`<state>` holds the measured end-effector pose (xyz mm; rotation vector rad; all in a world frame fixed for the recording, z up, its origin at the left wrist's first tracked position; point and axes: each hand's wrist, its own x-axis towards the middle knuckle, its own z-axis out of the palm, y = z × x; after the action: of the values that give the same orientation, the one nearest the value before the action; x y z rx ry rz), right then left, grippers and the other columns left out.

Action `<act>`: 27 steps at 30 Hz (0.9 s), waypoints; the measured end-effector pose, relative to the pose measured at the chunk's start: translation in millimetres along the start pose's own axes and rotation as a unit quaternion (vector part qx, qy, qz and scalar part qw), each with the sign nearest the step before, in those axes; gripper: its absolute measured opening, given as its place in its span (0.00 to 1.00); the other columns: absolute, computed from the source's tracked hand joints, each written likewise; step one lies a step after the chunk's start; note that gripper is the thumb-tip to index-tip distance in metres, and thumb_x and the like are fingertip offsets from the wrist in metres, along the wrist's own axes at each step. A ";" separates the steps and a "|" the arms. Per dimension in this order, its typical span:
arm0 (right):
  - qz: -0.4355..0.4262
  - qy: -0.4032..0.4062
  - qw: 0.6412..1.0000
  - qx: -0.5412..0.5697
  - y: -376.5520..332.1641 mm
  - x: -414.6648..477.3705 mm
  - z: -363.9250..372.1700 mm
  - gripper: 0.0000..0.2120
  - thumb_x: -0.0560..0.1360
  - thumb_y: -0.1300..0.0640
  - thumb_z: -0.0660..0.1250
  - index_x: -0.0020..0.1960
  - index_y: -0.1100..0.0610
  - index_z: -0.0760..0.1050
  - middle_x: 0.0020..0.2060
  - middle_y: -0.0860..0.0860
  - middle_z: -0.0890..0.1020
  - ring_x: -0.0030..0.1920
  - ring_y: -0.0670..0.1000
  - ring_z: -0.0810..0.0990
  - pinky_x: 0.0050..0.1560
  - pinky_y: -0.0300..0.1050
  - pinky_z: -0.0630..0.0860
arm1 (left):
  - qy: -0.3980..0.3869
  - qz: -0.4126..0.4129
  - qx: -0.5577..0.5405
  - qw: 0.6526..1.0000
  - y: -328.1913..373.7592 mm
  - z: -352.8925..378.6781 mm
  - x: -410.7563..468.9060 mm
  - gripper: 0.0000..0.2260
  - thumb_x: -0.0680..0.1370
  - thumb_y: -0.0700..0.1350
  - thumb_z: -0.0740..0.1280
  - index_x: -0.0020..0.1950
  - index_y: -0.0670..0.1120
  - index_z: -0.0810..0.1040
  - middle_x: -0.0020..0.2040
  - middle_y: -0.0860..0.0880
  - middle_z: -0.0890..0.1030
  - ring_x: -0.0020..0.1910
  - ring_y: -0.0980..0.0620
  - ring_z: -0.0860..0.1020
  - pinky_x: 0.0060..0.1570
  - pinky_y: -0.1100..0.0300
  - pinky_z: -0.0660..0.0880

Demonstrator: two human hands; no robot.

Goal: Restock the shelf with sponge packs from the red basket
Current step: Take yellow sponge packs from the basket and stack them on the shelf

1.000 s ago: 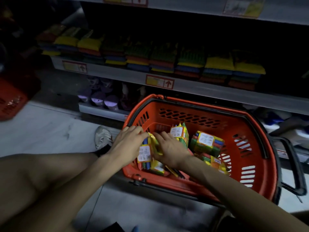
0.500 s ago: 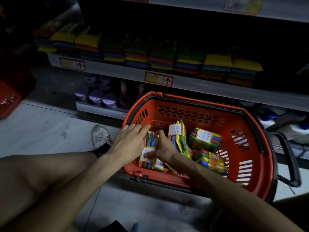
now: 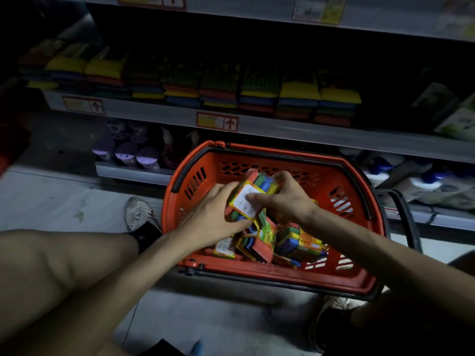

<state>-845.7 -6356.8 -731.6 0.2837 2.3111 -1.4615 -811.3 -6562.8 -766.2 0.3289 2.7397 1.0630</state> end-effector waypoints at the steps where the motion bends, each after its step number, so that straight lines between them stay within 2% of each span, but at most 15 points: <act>1: 0.010 -0.009 0.999 0.029 -4.4 -2.4 -4.5 0.27 0.68 0.52 0.82 0.58 0.56 0.71 0.41 0.52 0.83 0.33 0.49 0.80 0.31 0.38 0.73 | 0.010 -0.009 -0.015 1.000 4.9 2.2 2.9 0.41 0.72 0.59 0.77 0.80 0.56 0.61 0.67 0.55 0.68 0.64 0.58 0.71 0.61 0.59 0.71; 4: 0.013 -0.034 0.995 0.088 -13.1 -9.0 -16.8 0.17 0.77 0.53 0.74 0.62 0.57 0.74 0.50 0.56 0.84 0.41 0.57 0.84 0.40 0.48 0.77 | 0.047 -0.040 -0.061 0.996 17.6 4.9 12.8 0.41 0.69 0.56 0.80 0.77 0.54 0.64 0.64 0.53 0.69 0.60 0.58 0.71 0.56 0.61 0.70; 6: -0.017 -0.035 0.995 0.097 -12.9 -13.0 -25.4 0.15 0.81 0.50 0.68 0.66 0.51 0.74 0.55 0.56 0.84 0.46 0.58 0.87 0.44 0.49 0.80 | 0.080 -0.055 -0.079 0.992 18.0 5.6 20.5 0.35 0.68 0.56 0.81 0.70 0.54 0.70 0.60 0.52 0.73 0.59 0.53 0.75 0.55 0.55 0.74; 9: -0.041 -0.036 0.990 0.133 -5.4 -11.5 -41.3 0.13 0.84 0.51 0.62 0.68 0.50 0.73 0.51 0.57 0.87 0.50 0.60 0.87 0.51 0.54 0.81 | 0.097 -0.107 -0.156 0.977 16.4 3.8 27.9 0.27 0.69 0.56 0.81 0.62 0.54 0.73 0.59 0.51 0.78 0.57 0.51 0.78 0.56 0.51 0.77; 10: -0.054 -0.021 0.994 0.088 0.7 -6.0 -47.5 0.12 0.84 0.52 0.62 0.66 0.51 0.75 0.51 0.56 0.87 0.51 0.61 0.86 0.52 0.54 0.81 | 0.100 -0.122 -0.177 0.971 14.5 3.6 29.5 0.26 0.69 0.54 0.81 0.62 0.53 0.74 0.59 0.50 0.79 0.56 0.51 0.79 0.55 0.52 0.77; 11: -0.075 0.003 0.997 -0.008 8.8 2.5 -54.2 0.11 0.84 0.52 0.63 0.64 0.52 0.78 0.51 0.55 0.86 0.52 0.60 0.85 0.53 0.54 0.81 | 0.106 -0.133 -0.187 0.968 11.8 3.5 30.1 0.25 0.69 0.53 0.81 0.61 0.53 0.74 0.58 0.50 0.80 0.56 0.51 0.79 0.53 0.54 0.77; 13: -0.115 0.047 0.966 -0.225 29.3 21.5 -66.2 0.11 0.81 0.54 0.66 0.62 0.54 0.80 0.55 0.52 0.86 0.54 0.56 0.84 0.55 0.54 0.81 | 0.117 -0.150 -0.189 0.963 5.2 4.5 28.0 0.23 0.70 0.51 0.81 0.59 0.52 0.74 0.56 0.49 0.81 0.54 0.51 0.80 0.51 0.56 0.77; 14: -0.117 0.056 0.948 -0.292 39.6 29.7 -70.6 0.12 0.80 0.55 0.67 0.63 0.55 0.80 0.56 0.53 0.85 0.56 0.56 0.83 0.56 0.53 0.80 | 0.120 -0.158 -0.188 0.962 2.1 4.9 26.5 0.23 0.70 0.51 0.81 0.59 0.53 0.74 0.56 0.49 0.81 0.54 0.51 0.80 0.51 0.56 0.77; 17: -0.098 0.064 0.917 -0.381 70.1 43.9 -72.6 0.17 0.77 0.52 0.70 0.64 0.56 0.78 0.58 0.55 0.84 0.56 0.58 0.82 0.54 0.56 0.81 | 0.124 -0.184 -0.187 0.957 -6.0 3.0 21.4 0.23 0.70 0.51 0.81 0.59 0.54 0.73 0.57 0.50 0.80 0.54 0.51 0.80 0.49 0.58 0.76; 19: -0.101 0.038 0.907 -0.407 85.7 44.5 -61.9 0.17 0.78 0.44 0.69 0.60 0.53 0.78 0.53 0.49 0.82 0.51 0.55 0.83 0.50 0.54 0.82 | 0.126 -0.188 -0.197 0.954 -8.9 0.6 18.2 0.23 0.70 0.50 0.81 0.59 0.55 0.72 0.56 0.50 0.80 0.53 0.53 0.79 0.46 0.63 0.74; 20: -0.118 0.000 0.897 -0.426 92.4 41.8 -52.7 0.15 0.78 0.41 0.67 0.55 0.52 0.79 0.50 0.47 0.81 0.49 0.54 0.83 0.48 0.52 0.82 | 0.127 -0.188 -0.199 0.953 -10.7 -0.5 16.6 0.23 0.71 0.49 0.81 0.59 0.55 0.72 0.56 0.50 0.80 0.52 0.54 0.79 0.46 0.63 0.73; 22: -0.187 -0.096 0.849 -0.485 101.1 33.5 -30.4 0.13 0.79 0.41 0.65 0.53 0.50 0.79 0.49 0.49 0.82 0.50 0.54 0.83 0.48 0.48 0.80 | 0.126 -0.190 -0.200 0.953 -15.5 -2.1 14.1 0.23 0.71 0.50 0.81 0.59 0.54 0.72 0.56 0.50 0.80 0.53 0.54 0.79 0.48 0.62 0.75; 24: -0.305 -0.157 0.779 -0.525 110.2 26.9 -9.7 0.13 0.80 0.49 0.65 0.63 0.50 0.79 0.55 0.51 0.82 0.55 0.54 0.81 0.50 0.49 0.80 | 0.125 -0.195 -0.194 0.953 -19.6 -3.6 12.5 0.25 0.70 0.51 0.81 0.61 0.55 0.73 0.57 0.51 0.80 0.54 0.52 0.80 0.52 0.57 0.77; 25: -0.365 -0.176 0.735 -0.544 115.7 28.6 -0.1 0.16 0.81 0.53 0.61 0.66 0.52 0.77 0.56 0.52 0.81 0.56 0.55 0.81 0.48 0.51 0.81 | 0.123 -0.199 -0.190 0.953 -21.7 -4.2 12.2 0.27 0.69 0.53 0.81 0.62 0.55 0.73 0.58 0.51 0.80 0.55 0.52 0.80 0.54 0.54 0.77; 27: -0.450 -0.199 0.651 -0.578 121.2 36.0 20.8 0.19 0.80 0.56 0.58 0.69 0.54 0.75 0.58 0.54 0.80 0.52 0.57 0.82 0.37 0.51 0.80 | 0.121 -0.206 -0.185 0.953 -23.3 -5.0 11.1 0.28 0.68 0.55 0.81 0.63 0.56 0.72 0.59 0.51 0.80 0.56 0.52 0.80 0.57 0.50 0.78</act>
<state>-828.9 -6324.0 -854.3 -1.5278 2.4756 0.0858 -826.4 -6579.7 -779.5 -0.4370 2.5480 1.5246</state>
